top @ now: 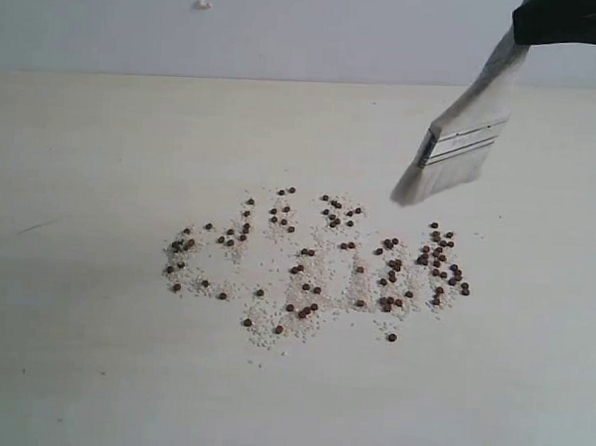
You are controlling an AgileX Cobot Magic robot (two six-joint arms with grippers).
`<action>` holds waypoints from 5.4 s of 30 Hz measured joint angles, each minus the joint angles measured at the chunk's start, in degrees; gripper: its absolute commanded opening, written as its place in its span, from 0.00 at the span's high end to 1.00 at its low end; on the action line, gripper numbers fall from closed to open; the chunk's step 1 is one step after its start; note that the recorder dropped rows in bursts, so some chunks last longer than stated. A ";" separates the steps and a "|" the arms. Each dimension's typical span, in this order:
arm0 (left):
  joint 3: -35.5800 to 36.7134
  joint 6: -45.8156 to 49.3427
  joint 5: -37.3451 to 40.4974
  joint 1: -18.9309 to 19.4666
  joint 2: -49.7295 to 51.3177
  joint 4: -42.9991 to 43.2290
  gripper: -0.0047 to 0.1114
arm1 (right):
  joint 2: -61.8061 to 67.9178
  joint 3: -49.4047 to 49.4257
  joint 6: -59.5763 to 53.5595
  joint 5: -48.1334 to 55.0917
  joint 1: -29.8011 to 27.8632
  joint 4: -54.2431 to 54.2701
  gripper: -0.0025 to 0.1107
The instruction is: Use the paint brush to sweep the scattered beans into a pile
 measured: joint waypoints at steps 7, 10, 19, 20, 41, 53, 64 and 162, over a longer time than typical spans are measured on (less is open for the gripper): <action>0.00 0.00 0.00 0.00 0.00 0.00 0.96 | 0.00 0.11 -0.82 0.49 0.00 2.10 0.98; 0.00 0.00 0.00 0.00 0.00 0.00 0.96 | 0.00 0.58 -0.82 0.14 0.00 4.27 0.98; 0.00 0.00 0.00 0.00 0.00 0.00 0.96 | 0.00 3.88 1.00 -6.65 0.00 5.48 0.98; 0.00 0.00 0.00 0.00 0.00 0.00 0.96 | 0.00 4.41 1.48 -7.63 0.00 5.48 0.98; -1.15 1.96 -10.62 0.00 6.23 1.67 0.96 | 11.63 5.64 8.16 -23.56 18.58 5.72 0.98; -19.60 -5.72 -28.33 0.00 51.13 34.53 0.96 | 14.58 4.50 11.62 -26.08 19.89 5.72 0.98; -32.49 4.70 -44.48 -6.84 77.86 47.47 0.67 | 20.19 -0.13 14.17 -24.52 19.89 5.50 0.98; -51.40 6.45 -51.16 -21.34 107.75 31.49 0.96 | -4.38 5.39 24.67 -16.33 19.89 -22.58 0.41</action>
